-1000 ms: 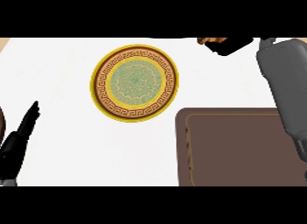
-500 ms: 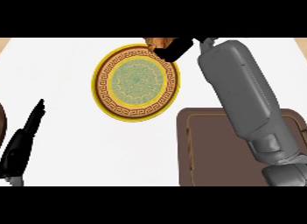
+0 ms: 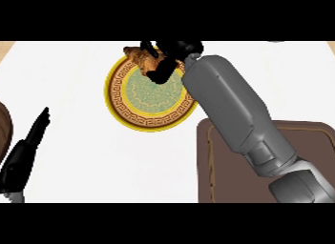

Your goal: Pick the croissant from the tray and place it in the plate

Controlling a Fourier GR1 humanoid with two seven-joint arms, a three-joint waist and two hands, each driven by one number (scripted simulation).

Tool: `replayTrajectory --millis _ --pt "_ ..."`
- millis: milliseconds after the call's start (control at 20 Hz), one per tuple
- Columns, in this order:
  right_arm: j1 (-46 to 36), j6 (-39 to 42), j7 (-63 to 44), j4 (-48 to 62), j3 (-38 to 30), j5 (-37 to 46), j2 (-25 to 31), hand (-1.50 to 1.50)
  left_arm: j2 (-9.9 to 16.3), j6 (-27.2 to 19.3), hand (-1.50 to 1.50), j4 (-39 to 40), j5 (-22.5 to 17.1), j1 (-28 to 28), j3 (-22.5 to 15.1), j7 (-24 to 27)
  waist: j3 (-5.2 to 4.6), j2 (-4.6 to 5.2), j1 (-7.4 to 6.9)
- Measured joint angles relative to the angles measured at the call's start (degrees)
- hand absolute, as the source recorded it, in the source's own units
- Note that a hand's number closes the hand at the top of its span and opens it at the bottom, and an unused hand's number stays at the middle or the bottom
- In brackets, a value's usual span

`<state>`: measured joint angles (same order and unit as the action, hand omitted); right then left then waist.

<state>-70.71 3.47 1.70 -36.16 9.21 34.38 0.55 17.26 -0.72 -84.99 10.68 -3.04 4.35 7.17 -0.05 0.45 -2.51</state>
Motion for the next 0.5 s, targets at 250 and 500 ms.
replayTrajectory --millis 250,500 --pt "0.9 -2.6 -1.3 4.5 4.3 -8.4 -0.4 -1.5 -0.8 -0.1 0.0 -0.8 0.8 1.1 -1.1 -0.8 0.0 0.26 -1.35" --pt "0.3 -7.1 -4.2 9.0 7.9 -14.9 -0.5 -1.5 -0.4 0.7 0.0 1.3 0.8 3.0 -0.6 0.3 -0.02 0.51 -2.07"
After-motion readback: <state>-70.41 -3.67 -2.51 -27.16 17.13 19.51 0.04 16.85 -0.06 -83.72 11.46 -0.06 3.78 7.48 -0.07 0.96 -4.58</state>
